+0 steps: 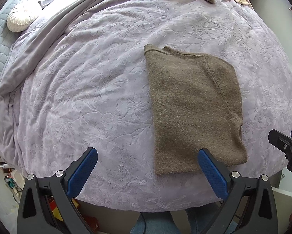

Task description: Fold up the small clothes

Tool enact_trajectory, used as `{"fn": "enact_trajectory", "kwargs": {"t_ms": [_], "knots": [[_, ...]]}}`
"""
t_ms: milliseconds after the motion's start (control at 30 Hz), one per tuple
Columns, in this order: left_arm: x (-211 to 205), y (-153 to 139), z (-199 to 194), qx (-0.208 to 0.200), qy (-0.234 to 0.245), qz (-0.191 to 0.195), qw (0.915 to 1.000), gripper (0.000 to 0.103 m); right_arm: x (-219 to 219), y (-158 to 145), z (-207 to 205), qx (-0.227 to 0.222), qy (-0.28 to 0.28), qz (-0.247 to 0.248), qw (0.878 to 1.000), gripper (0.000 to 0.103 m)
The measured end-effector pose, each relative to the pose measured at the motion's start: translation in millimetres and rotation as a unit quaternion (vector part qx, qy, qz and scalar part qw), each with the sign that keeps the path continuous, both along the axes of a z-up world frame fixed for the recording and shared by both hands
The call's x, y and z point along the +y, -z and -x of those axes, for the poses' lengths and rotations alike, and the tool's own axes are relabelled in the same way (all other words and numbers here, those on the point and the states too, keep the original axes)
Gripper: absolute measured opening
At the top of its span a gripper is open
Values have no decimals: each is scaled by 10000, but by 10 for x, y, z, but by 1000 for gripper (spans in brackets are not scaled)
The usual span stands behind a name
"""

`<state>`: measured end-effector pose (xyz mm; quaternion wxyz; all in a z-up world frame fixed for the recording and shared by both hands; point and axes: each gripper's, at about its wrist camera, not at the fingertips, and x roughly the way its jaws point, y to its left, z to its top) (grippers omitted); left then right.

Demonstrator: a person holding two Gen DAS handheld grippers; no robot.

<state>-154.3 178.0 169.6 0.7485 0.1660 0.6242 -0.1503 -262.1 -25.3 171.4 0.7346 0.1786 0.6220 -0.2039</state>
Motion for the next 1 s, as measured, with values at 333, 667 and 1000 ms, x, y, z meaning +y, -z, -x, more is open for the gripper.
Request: {"fn": "enact_trajectory", "kwargs": {"t_ms": [333,667,1000], "knots": [[13,8,-1,22,19,-19,10000,103,-10,17,-5,26,2,18,10000,103],[31,19,-1,24,14,-18,10000,103,16,13,-9,39,-9,81,10000,103],[36,24,-11,21,24,-20,10000,103,17,13,-16,50,-19,113,9999,103]]}}
